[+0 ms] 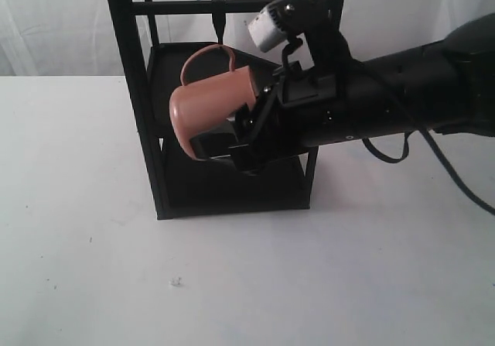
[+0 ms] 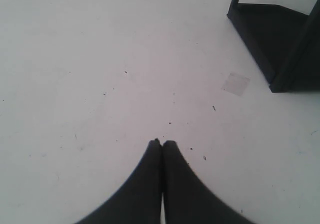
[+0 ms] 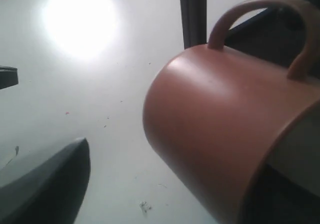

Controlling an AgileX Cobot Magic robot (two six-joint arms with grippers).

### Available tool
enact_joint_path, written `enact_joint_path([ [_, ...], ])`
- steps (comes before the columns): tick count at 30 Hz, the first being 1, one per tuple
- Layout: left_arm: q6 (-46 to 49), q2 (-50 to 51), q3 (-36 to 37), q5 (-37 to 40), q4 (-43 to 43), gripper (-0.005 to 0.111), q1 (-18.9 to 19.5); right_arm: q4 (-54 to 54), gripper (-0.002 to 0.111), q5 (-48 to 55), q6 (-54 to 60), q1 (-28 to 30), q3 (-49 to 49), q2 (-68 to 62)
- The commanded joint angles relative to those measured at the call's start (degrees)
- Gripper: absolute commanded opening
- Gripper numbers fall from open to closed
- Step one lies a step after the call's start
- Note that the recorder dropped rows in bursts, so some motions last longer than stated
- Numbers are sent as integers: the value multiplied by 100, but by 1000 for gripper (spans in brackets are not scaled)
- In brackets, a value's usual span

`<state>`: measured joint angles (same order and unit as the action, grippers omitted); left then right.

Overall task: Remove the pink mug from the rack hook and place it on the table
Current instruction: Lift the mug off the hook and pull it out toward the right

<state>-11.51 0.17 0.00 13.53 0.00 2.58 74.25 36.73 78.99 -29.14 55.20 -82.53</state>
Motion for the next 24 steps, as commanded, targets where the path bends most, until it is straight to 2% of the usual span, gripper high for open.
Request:
enact_joint_path([
  [1,-3,-17,0,-17,0,0,-43,67,60,-185,83,-14,4,-129],
  [9,-3,-17,0,-17,0,0,-43,67,24,-132,70,-14,4,-205],
  [14,-3,-17,0,-17,0,0,-43,67,17,-210,94,-14,4,-205],
  [24,-3,-17,0,-17,0,0,-43,91,0,-211,1044,-14,14,-108],
])
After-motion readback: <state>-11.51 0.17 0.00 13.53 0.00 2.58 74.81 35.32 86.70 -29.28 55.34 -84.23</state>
